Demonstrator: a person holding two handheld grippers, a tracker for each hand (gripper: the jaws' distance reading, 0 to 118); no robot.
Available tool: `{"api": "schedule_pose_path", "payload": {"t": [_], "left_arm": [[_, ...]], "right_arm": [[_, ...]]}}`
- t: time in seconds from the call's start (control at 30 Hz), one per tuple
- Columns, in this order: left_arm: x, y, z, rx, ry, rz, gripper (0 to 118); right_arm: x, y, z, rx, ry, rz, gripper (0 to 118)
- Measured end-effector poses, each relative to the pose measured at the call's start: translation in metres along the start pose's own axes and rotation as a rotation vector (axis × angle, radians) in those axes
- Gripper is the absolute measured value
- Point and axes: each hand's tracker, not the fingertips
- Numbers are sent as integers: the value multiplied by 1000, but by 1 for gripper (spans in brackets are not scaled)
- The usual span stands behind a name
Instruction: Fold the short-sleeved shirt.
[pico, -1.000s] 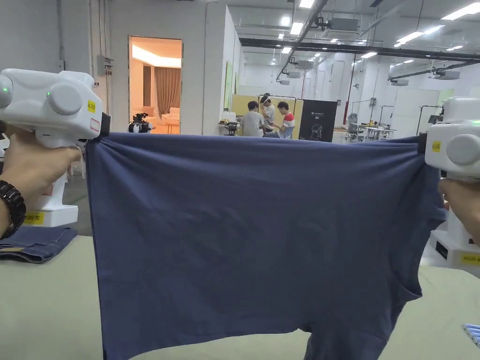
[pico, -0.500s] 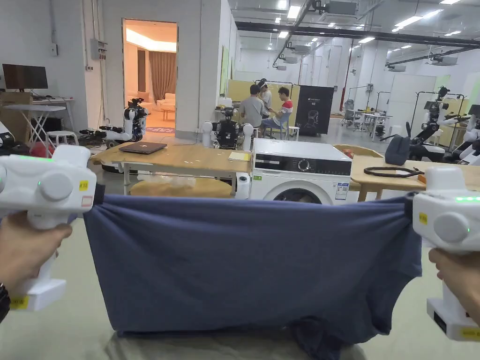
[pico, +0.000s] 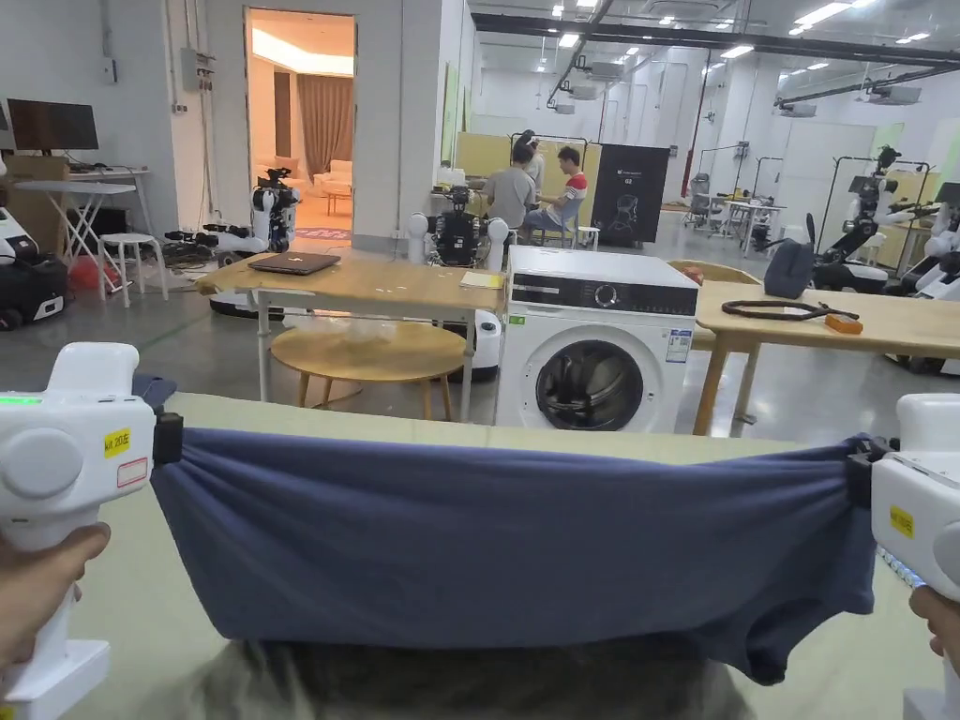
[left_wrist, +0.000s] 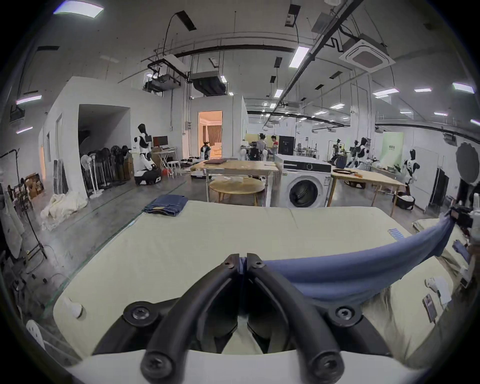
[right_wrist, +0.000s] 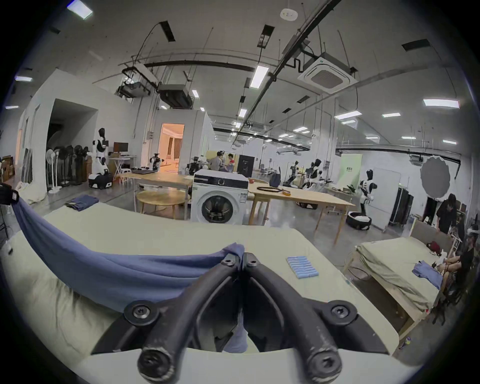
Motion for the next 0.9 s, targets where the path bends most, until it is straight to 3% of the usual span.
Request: {"api": "schedule_pose_path", "payload": {"t": [0.37, 0.9], "left_arm": [[-17, -111, 48, -127, -17, 52, 0], [-28, -282, 36, -717, -16, 31, 0]], "right_arm": [[-9, -90, 66, -139, 46, 23, 0], [-12, -264, 78, -738, 132, 51, 0]]}}
